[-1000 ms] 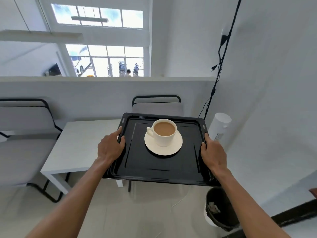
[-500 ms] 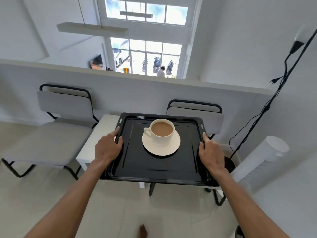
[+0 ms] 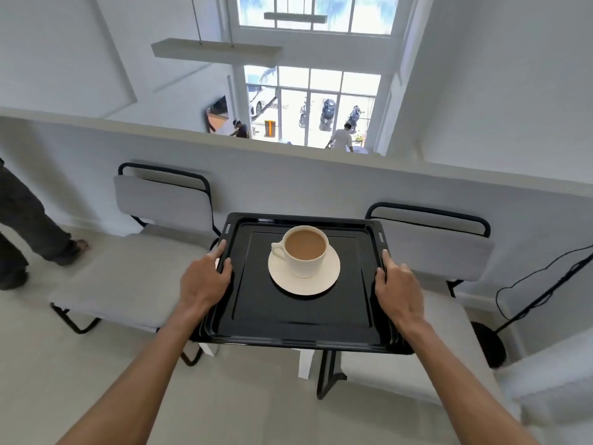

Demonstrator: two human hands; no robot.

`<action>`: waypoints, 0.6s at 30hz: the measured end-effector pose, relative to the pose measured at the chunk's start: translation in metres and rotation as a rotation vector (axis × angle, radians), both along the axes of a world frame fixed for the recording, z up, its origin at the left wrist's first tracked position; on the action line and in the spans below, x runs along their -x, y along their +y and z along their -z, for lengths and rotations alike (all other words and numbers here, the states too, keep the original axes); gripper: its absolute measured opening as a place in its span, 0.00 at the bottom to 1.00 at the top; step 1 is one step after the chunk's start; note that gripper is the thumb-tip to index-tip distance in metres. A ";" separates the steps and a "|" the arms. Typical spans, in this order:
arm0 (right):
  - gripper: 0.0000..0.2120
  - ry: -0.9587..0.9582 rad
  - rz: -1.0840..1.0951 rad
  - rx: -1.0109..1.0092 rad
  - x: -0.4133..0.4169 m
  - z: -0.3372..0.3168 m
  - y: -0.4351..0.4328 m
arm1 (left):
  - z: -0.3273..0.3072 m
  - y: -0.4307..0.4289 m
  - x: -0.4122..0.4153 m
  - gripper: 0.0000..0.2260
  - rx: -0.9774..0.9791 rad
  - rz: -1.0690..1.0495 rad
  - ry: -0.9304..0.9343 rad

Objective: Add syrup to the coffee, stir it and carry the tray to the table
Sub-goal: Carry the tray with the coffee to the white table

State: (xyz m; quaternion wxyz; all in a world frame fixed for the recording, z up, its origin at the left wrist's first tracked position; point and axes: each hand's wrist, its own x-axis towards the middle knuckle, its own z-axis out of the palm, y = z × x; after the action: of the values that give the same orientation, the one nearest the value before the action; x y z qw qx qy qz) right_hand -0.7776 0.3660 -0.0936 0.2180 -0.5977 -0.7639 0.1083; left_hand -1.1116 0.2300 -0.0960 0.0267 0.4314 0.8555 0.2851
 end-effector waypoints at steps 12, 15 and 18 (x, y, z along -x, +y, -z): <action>0.23 -0.007 0.021 0.040 0.105 0.020 0.072 | 0.024 0.070 0.102 0.22 0.005 -0.023 -0.002; 0.23 -0.017 0.042 0.050 0.132 0.027 0.087 | 0.034 0.091 0.131 0.22 0.010 0.010 -0.030; 0.23 -0.012 0.071 0.057 0.160 0.035 0.099 | 0.044 0.113 0.162 0.22 0.004 0.050 -0.049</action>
State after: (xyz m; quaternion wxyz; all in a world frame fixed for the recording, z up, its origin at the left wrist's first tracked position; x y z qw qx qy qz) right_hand -0.9375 0.4645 -0.1290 0.2000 -0.6309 -0.7403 0.1184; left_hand -1.2734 0.3434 -0.1400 0.0557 0.4453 0.8442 0.2933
